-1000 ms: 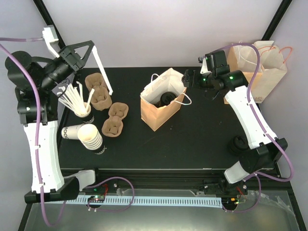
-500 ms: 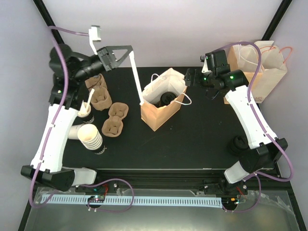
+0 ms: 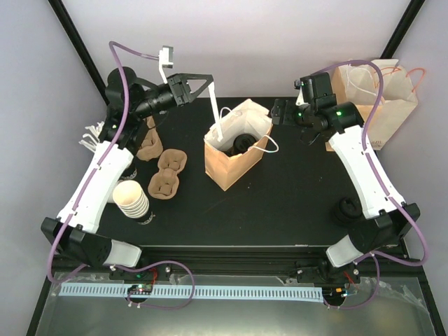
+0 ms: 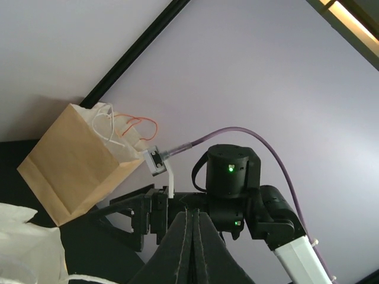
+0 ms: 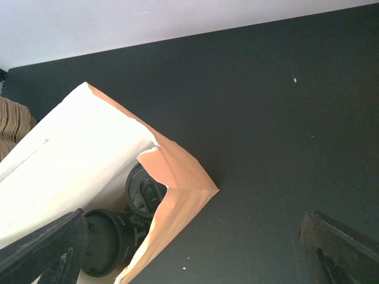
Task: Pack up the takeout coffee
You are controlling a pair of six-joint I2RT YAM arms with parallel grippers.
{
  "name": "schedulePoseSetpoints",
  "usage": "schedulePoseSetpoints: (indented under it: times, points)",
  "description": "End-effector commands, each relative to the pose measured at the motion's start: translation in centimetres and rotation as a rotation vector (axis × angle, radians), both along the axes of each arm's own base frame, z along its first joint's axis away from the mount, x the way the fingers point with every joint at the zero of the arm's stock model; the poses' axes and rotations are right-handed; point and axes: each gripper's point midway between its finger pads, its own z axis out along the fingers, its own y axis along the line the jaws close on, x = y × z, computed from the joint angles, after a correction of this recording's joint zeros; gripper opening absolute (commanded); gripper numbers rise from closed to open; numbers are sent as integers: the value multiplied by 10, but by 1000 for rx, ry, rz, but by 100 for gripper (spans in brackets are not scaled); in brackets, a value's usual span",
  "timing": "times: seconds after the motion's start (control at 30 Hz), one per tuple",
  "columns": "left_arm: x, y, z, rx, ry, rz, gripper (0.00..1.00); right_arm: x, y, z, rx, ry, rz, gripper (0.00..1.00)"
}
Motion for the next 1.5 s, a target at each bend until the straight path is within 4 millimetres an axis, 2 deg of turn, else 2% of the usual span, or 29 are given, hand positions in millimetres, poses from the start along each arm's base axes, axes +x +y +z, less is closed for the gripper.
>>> schedulePoseSetpoints:
  times: [0.0, 0.57, 0.87, 1.17, 1.47]
  points:
    - [5, -4, 19, -37, -63, 3, 1, -6, -11, 15, -8, -39, -36, 100]
    - [31, -28, 29, -18, -124, -8, 1, -4, -17, 18, -32, -66, -51, 100]
    - [46, -36, -1, 65, -109, 16, 2, -4, -20, 15, -50, -63, -60, 100]
    - [50, -43, -27, 119, -94, 14, 2, -1, -19, 16, -50, -66, -60, 100]
    - [48, -46, -44, 160, -80, 18, 2, -2, -17, 13, -45, -57, -49, 100]
